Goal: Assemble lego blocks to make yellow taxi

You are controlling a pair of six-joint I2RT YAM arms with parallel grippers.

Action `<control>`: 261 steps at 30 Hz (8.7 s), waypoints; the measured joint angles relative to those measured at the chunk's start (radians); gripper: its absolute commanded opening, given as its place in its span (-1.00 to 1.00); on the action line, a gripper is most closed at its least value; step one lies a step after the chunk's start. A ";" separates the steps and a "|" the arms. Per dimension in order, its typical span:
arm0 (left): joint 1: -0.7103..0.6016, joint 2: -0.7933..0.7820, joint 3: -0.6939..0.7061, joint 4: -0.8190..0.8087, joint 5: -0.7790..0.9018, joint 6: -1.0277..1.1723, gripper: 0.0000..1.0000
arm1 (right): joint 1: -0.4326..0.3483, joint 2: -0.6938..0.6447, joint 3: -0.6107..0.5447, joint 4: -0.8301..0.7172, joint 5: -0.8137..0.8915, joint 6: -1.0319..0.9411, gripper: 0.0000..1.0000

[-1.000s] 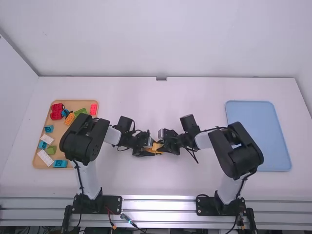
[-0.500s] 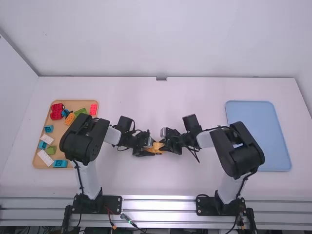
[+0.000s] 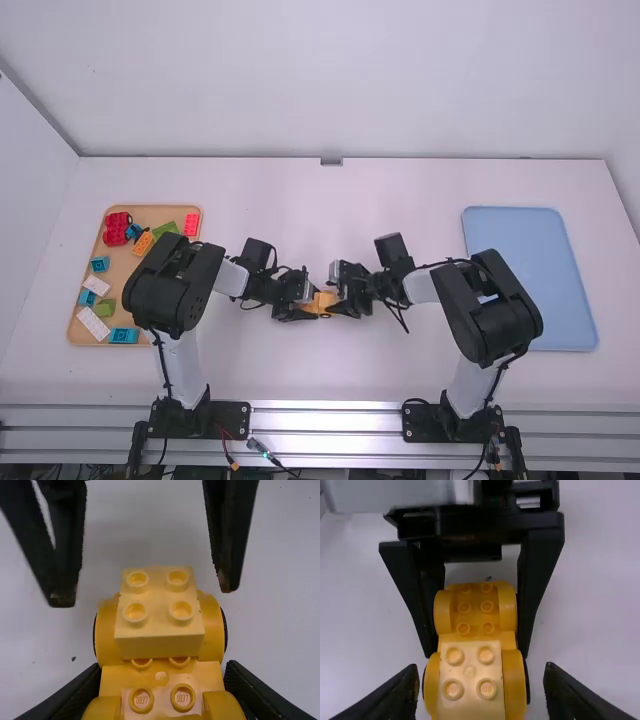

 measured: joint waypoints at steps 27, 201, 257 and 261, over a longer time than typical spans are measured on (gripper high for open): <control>0.000 0.000 0.000 0.003 0.000 0.000 0.05 | -0.067 0.000 0.000 -0.091 -0.085 -0.045 -1.00; 0.144 -0.164 0.740 -1.147 -0.402 -0.208 0.98 | -0.179 -0.277 0.164 -0.319 0.685 0.387 0.98; 0.663 -0.077 0.750 -1.046 -0.918 -2.202 0.70 | -0.171 -0.277 0.164 -0.249 0.763 0.392 0.97; 0.663 -0.077 0.736 -1.040 -0.939 -2.219 0.63 | -0.171 -0.277 0.164 -0.251 0.763 0.390 0.98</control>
